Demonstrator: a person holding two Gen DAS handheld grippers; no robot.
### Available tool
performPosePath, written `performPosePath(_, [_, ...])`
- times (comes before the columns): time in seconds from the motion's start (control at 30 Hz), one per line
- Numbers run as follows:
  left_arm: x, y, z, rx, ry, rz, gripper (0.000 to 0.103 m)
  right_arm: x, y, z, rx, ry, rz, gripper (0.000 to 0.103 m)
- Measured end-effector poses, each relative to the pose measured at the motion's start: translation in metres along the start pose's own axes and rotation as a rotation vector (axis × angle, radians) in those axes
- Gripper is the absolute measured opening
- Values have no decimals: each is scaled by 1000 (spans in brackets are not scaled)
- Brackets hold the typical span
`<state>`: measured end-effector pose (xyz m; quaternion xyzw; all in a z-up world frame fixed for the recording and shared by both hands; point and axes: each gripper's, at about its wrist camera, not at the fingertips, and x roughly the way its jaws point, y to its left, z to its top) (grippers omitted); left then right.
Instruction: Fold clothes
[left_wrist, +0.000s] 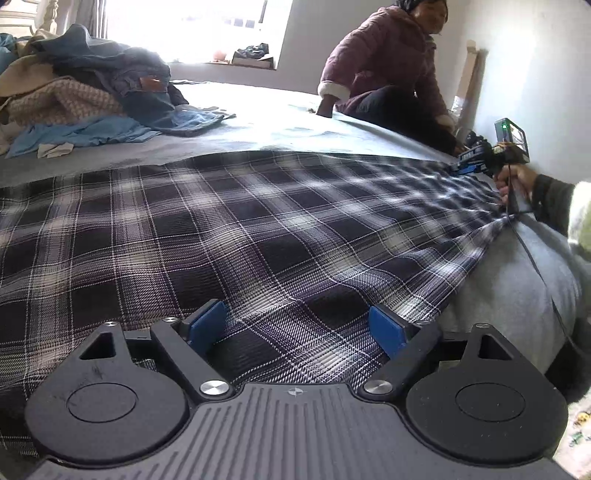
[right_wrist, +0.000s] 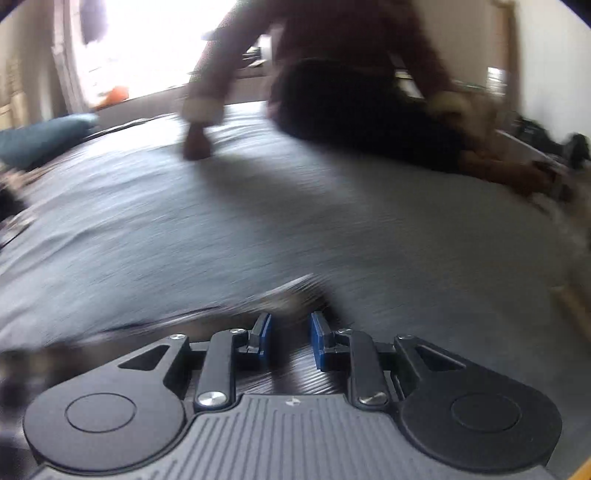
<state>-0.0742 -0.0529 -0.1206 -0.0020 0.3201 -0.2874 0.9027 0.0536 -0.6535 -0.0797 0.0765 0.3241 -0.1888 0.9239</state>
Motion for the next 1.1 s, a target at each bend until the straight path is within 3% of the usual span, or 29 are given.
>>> performPosePath(0.07, [0,0,1,-2,1,-1,87,-1,-16,6,27,-8,-63,26])
performPosePath(0.1, [1,1,1,-7,1,-1,87,-11,-22,7,47,-29,-48,27])
performPosePath(0.2, [1,1,2,-27,1,2,87,-60,-21,4,84,-111,55,27])
performPosePath(0.33, [-4,2,6,-64,3,0,87,-163,-3,-6,-37,-220,233,27])
performPosePath(0.47, [-17,7,10,-146,-14,-13,86,-239,27,-14,-187,-183,354,32])
performPosePath(0.53, [-28,9,10,-178,-41,-14,86,-257,44,-22,-213,-124,415,34])
performPosePath(0.6, [-41,10,8,-199,-67,-8,86,-255,61,-34,-244,-64,473,36])
performPosePath(0.67, [-52,10,4,-217,-81,5,86,-226,73,-50,-265,23,447,37])
performPosePath(0.73, [-63,12,0,-232,-91,26,86,-185,67,-66,-238,138,382,35])
performPosePath(0.83, [-84,20,-6,-254,-114,74,86,-136,33,-84,-156,219,170,32])
performPosePath(0.93, [-108,33,-13,-295,-148,127,86,-149,-1,-78,21,138,126,36])
performPosePath(1.0, [-123,43,-16,-324,-175,161,86,-171,4,-72,44,83,160,37])
performPosePath(1.1, [-140,58,-21,-372,-199,224,86,-203,68,-75,-91,10,298,39])
